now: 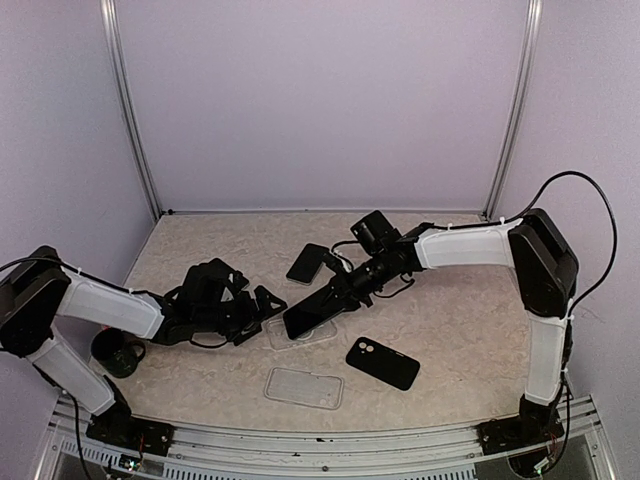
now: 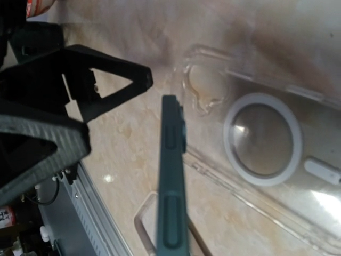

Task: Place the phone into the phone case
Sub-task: Install the phone on the phone case.

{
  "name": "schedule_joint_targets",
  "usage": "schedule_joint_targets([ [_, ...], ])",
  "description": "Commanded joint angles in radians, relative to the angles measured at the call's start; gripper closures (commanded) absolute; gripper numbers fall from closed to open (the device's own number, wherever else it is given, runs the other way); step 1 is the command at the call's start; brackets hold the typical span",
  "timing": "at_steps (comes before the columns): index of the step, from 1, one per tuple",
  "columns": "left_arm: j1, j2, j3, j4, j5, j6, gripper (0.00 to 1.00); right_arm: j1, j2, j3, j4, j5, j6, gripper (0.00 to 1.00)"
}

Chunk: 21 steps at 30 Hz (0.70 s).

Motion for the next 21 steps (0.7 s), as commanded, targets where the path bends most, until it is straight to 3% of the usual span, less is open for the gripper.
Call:
schedule_joint_targets([
  [1, -0.016, 0.030, 0.041, 0.025, 0.017, -0.003, 0.01, -0.016, 0.015, 0.032, 0.028, -0.056, -0.025, 1.00],
  [21, -0.034, 0.061, 0.063, -0.025, 0.002, -0.018, 0.01, -0.031, 0.096, 0.067, 0.086, -0.104, -0.059, 1.00],
])
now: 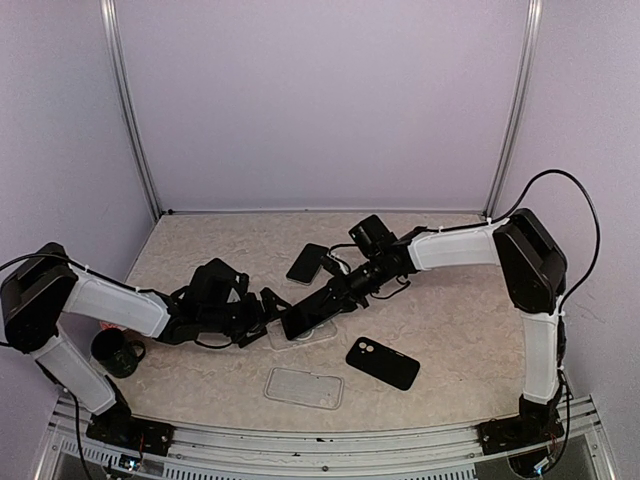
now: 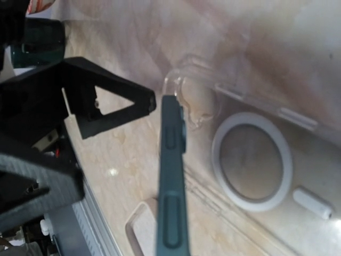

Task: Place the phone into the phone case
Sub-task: Install the phone on the phone case.

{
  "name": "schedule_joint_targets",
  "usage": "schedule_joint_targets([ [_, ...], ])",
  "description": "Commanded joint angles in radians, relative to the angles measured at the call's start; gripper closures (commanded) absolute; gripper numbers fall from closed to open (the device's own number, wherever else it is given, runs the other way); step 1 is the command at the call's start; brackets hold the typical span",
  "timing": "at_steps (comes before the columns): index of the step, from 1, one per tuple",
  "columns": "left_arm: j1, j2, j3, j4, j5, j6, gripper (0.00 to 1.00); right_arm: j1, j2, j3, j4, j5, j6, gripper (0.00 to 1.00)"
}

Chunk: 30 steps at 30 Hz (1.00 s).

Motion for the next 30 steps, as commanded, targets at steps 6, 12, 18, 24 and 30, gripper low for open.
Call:
schedule_joint_targets([
  [6, -0.011, 0.024, 0.032, -0.026, -0.010, -0.003, 0.01, -0.015, 0.046, 0.048, 0.064, -0.058, -0.021, 1.00],
  [12, -0.011, 0.012, 0.034, -0.053, -0.026, -0.003, 0.01, -0.016, 0.061, 0.054, 0.067, -0.065, -0.020, 1.00],
  [18, -0.015, 0.000, 0.036, -0.056, -0.031, -0.003, 0.01, -0.018, 0.075, 0.056, 0.067, -0.067, -0.021, 1.00],
  [24, -0.019, 0.039, 0.046, -0.033, -0.006, -0.010, 0.01, -0.023, 0.092, 0.059, 0.065, -0.070, -0.023, 1.00],
  [30, -0.023, 0.064, 0.063, -0.032, -0.001, -0.008, 0.01, -0.028, 0.111, 0.055, 0.052, -0.070, -0.017, 1.00],
])
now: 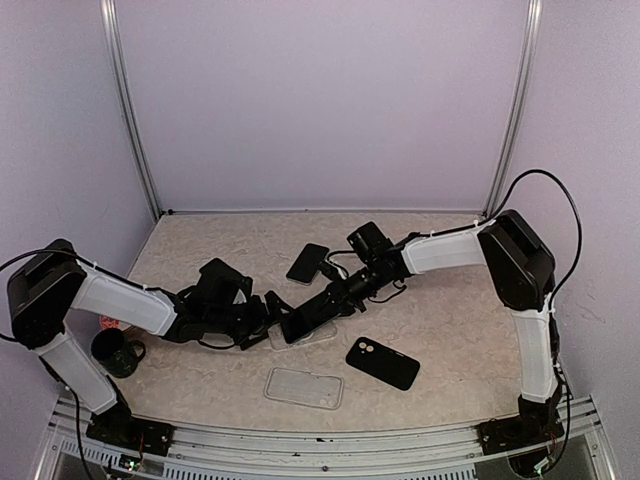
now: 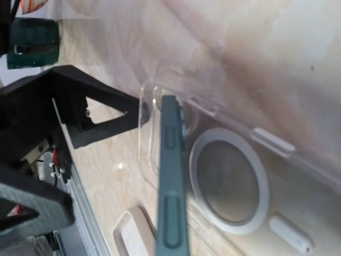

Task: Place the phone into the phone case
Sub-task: Install the phone on the phone case.

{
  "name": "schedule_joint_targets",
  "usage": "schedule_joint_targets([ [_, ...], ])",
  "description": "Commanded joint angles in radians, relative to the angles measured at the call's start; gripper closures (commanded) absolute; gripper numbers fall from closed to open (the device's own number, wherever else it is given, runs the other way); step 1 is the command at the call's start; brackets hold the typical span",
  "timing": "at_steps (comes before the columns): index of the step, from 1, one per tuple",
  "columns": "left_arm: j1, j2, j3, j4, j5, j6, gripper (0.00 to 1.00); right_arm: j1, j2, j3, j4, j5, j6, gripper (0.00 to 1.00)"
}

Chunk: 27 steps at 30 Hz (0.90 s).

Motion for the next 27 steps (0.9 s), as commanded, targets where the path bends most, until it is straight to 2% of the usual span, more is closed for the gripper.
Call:
schedule_joint_targets([
  [1, -0.010, 0.024, 0.028, 0.013, 0.013, -0.004, 0.01, -0.014, 0.032, 0.025, 0.018, -0.029, -0.002, 1.00],
  [6, -0.014, 0.030, 0.033, 0.015, 0.012, -0.003, 0.01, -0.015, 0.041, 0.008, 0.037, -0.041, 0.017, 1.00],
  [14, -0.023, 0.044, 0.035, 0.031, 0.017, -0.013, 0.01, -0.013, 0.038, -0.070, 0.177, -0.063, 0.091, 1.00],
  [27, -0.026, 0.049, 0.037, 0.038, 0.020, -0.019, 0.01, 0.003, 0.070, -0.082, 0.213, -0.047, 0.123, 1.00],
])
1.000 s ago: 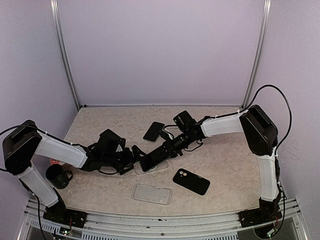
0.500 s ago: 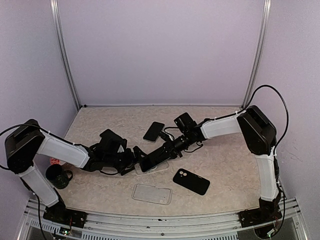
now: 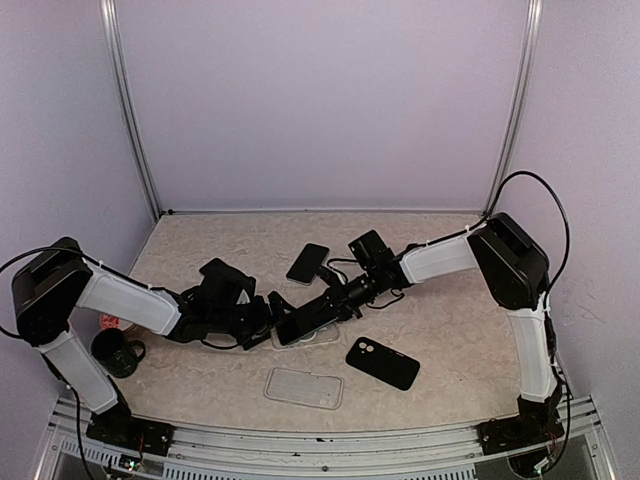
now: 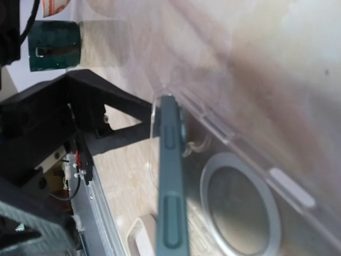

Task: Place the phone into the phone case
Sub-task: Install the phone on the phone case.

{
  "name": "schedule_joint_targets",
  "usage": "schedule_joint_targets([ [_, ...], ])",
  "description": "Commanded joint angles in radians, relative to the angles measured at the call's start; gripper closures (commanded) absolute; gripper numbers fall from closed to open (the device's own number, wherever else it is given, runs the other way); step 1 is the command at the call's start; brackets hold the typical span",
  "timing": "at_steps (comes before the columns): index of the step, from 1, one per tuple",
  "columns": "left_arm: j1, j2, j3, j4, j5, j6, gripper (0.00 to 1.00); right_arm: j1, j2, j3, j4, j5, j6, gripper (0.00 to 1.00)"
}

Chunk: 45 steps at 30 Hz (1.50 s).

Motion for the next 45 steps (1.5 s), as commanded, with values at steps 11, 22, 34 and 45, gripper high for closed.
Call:
schedule_joint_targets([
  [11, -0.023, 0.008, 0.018, 0.032, 0.029, -0.018, 0.01, 0.028, 0.041, -0.056, 0.083, 0.061, 0.031, 1.00],
  [22, -0.026, -0.005, 0.008, 0.037, 0.026, -0.028, 0.01, 0.053, 0.049, -0.090, 0.149, 0.095, 0.058, 1.00],
  [34, -0.039, -0.053, -0.016, 0.012, -0.051, -0.063, 0.01, 0.064, 0.050, -0.110, 0.126, 0.134, 0.130, 1.00],
  [45, -0.049, -0.051, -0.008, -0.013, -0.079, -0.061, 0.01, 0.064, 0.068, -0.113, 0.103, 0.105, 0.123, 1.00],
])
